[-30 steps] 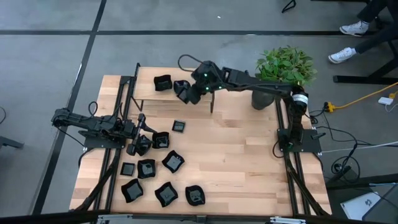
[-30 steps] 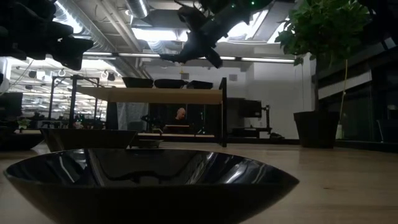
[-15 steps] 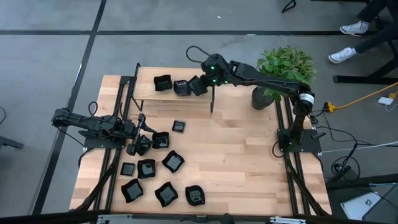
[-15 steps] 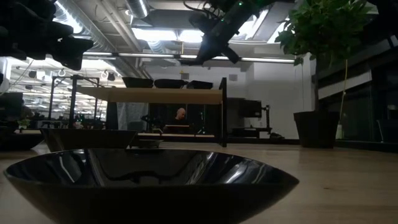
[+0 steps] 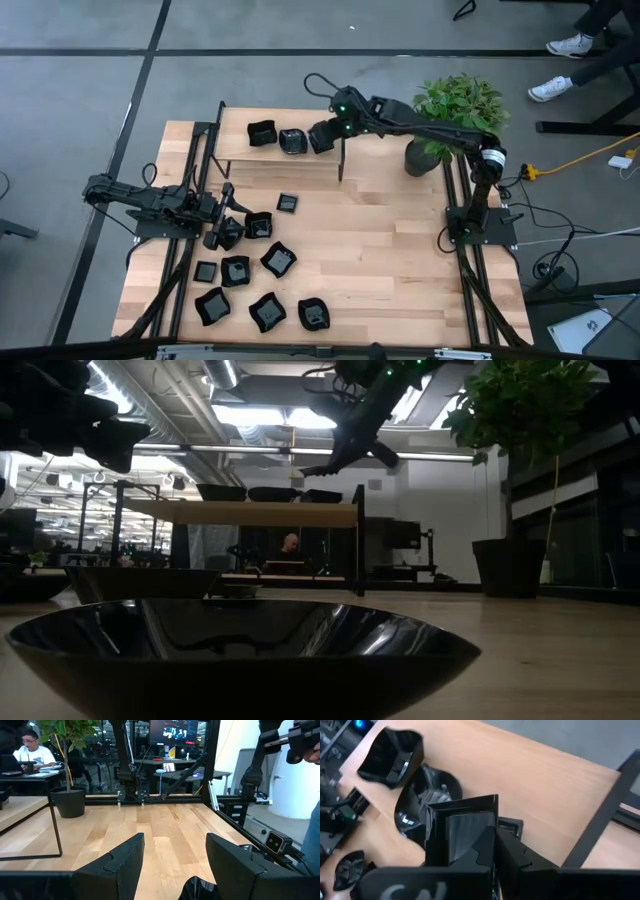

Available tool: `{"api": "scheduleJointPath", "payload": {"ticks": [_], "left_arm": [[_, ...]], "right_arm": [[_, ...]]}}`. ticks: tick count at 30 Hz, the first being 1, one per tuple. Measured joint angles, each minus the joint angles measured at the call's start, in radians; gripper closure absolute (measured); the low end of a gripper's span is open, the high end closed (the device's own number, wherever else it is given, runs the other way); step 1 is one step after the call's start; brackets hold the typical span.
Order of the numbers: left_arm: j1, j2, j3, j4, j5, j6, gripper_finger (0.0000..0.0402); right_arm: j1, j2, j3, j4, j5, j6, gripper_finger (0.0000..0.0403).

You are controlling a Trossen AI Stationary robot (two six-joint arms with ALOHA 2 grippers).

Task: Pick & Place Mini shaped plates
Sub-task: Stack the square plate on top of the square plates on the shelf

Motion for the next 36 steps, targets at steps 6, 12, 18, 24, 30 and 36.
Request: {"api": "scheduleJointPath", "payload": {"ticks": [6, 12, 18, 24, 30, 36], "left_arm": [[0.0, 0.0, 0.0, 0.0, 0.0, 0.0, 0.0194], [0.0, 0.0, 0.0, 0.0, 0.0, 0.0, 0.0194], [0.0, 0.0, 0.0, 0.0, 0.0, 0.0, 0.0194], [0.0, 0.0, 0.0, 0.0, 0.0, 0.0, 0.0194], [0.0, 0.0, 0.0, 0.0, 0.0, 0.0, 0.0194], [0.0, 0.0, 0.0, 0.0, 0.0, 0.0, 0.0194]], "right_arm": [[-0.012, 0.0, 0.0, -0.007, 0.001, 0.059, 0.0393], [-0.014, 0.005, -0.001, -0.024, -0.016, 0.087, 0.0393], [-0.015, 0.018, -0.002, -0.029, -0.017, 0.112, 0.0393], [-0.014, 0.033, -0.002, -0.031, -0.016, 0.157, 0.0393], [-0.013, 0.049, -0.002, -0.016, -0.025, 0.205, 0.0393], [-0.013, 0.051, -0.002, -0.023, -0.025, 0.216, 0.0393]]}}
